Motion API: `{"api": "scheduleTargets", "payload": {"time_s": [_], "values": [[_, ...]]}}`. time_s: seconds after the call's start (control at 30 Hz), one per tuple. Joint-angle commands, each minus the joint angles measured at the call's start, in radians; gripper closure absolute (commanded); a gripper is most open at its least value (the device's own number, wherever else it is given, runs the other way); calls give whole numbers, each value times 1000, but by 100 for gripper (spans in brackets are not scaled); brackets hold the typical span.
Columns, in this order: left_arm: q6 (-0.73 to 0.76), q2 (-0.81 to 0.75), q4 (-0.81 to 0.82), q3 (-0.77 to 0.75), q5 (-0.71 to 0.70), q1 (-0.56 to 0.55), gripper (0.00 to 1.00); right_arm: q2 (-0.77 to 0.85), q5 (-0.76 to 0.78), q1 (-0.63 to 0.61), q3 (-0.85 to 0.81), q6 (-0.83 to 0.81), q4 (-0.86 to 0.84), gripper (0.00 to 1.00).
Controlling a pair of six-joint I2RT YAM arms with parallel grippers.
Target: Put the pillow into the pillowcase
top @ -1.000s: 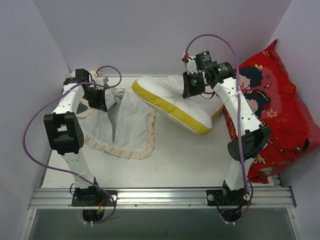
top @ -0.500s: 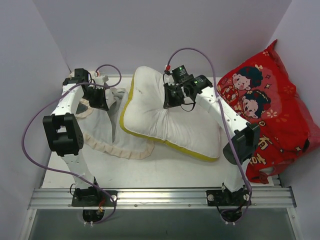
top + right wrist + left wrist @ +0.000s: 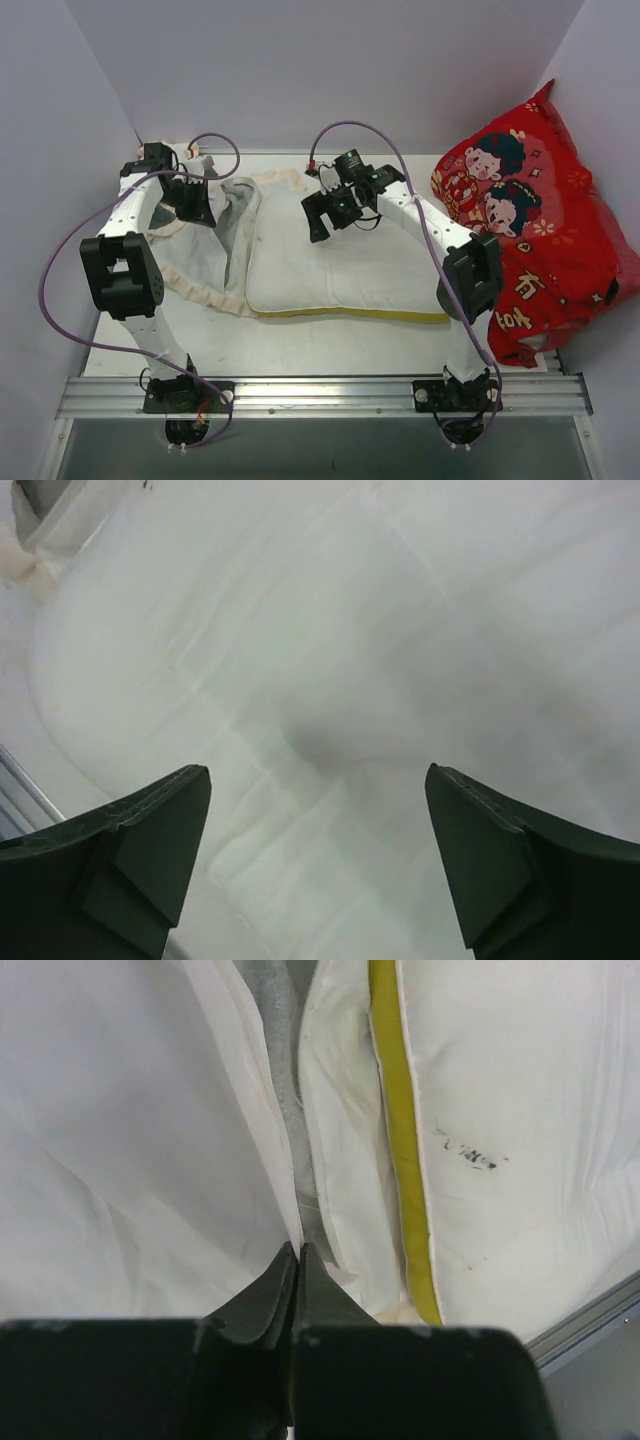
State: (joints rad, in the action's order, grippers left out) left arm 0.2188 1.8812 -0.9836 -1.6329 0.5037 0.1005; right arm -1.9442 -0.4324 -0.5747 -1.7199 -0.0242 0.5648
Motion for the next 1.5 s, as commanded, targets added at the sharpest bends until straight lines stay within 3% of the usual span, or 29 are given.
{"api": "scheduleTargets", "payload": {"time_s": [0.0, 0.13, 0.27, 0.5, 0.73, 0.83, 0.87, 0.97, 1.13, 1.27, 1.47], "values": [[31, -40, 11, -13, 56, 5, 100, 30, -83, 32, -44, -268, 26, 4], [45, -36, 8, -21, 70, 7, 100, 64, -94, 52, 15, -599, 41, 0], [53, -39, 8, -5, 81, 5, 100, 27, -135, 49, 65, -811, 41, 0], [50, -42, 8, 18, 78, 5, 100, -133, -233, 39, -32, -818, 40, 0], [48, -45, 8, -1, 67, 2, 100, -212, -184, 15, 2, -879, 43, 0], [51, -54, 2, -1, 73, 4, 100, -242, -192, 26, -24, -901, 98, 29], [54, -62, 0, 4, 78, 2, 100, -248, -206, 27, -36, -907, 133, 53], [59, -76, -4, 13, 105, -2, 100, -225, -241, 29, -90, -875, 184, 100], [88, -100, -12, -1, 151, -41, 100, -63, -347, 49, -55, -878, 184, 100], [123, -122, -52, -30, 199, -91, 100, 95, -382, 50, 43, -999, 196, 100], [149, -171, -99, -28, 283, -136, 100, 204, -405, 46, 129, -1126, 259, 100]]}}
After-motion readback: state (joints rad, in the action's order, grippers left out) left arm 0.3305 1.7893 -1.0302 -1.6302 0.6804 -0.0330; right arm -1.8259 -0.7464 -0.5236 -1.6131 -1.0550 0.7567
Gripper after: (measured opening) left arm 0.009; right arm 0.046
